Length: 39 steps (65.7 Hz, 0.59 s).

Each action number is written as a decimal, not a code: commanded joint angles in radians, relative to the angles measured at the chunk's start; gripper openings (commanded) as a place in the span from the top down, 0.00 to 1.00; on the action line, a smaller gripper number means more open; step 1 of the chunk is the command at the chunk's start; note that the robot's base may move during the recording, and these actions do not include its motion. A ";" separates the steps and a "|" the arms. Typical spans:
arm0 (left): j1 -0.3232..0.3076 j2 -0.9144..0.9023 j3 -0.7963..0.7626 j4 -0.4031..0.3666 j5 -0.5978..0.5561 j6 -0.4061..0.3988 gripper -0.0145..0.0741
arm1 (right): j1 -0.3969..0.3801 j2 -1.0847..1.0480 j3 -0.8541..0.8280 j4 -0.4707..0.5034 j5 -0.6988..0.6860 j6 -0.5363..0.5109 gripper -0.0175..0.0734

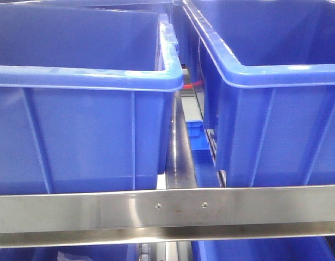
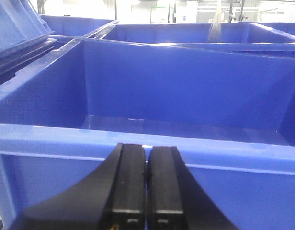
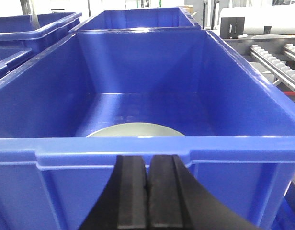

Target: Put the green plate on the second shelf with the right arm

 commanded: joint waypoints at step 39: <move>-0.001 -0.004 0.042 -0.005 -0.082 -0.006 0.69 | 0.000 -0.020 -0.017 -0.022 -0.112 0.015 0.76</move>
